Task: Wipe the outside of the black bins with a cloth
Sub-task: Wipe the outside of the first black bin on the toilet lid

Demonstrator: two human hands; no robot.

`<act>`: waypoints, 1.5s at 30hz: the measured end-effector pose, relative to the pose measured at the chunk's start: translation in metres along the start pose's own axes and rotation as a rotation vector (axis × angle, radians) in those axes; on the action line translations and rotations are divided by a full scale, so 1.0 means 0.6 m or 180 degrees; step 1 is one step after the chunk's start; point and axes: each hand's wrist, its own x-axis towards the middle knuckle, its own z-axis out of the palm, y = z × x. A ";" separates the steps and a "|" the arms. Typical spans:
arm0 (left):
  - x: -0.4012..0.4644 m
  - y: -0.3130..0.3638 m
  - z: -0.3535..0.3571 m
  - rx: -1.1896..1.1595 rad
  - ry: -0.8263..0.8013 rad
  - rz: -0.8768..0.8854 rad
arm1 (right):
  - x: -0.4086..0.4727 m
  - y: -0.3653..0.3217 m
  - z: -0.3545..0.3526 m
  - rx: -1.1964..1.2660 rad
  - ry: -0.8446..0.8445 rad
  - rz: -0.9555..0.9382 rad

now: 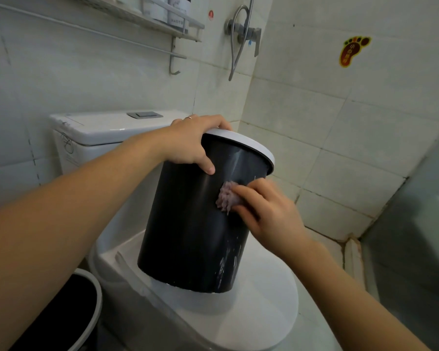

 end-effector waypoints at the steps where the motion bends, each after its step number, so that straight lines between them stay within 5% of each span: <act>1: 0.001 -0.001 0.000 -0.0002 0.0000 0.0000 | 0.004 0.001 -0.001 -0.0055 0.0035 0.0009; 7: 0.006 0.009 0.007 -0.0020 -0.0082 0.0127 | 0.081 0.002 -0.008 -0.0025 0.0480 0.0752; 14: 0.008 0.000 0.001 -0.0065 -0.0053 0.0127 | 0.030 0.009 -0.003 0.0057 0.0113 0.0165; 19: 0.013 -0.008 0.002 -0.0382 -0.0088 0.0155 | 0.043 0.014 0.004 0.0113 0.0438 0.0788; 27: 0.016 -0.036 -0.008 -0.0967 -0.0120 0.0192 | 0.033 0.005 0.021 -0.0187 0.0077 0.0721; 45: 0.032 -0.005 0.008 0.0056 0.0065 0.0297 | 0.049 0.013 0.036 0.0285 0.0367 0.1232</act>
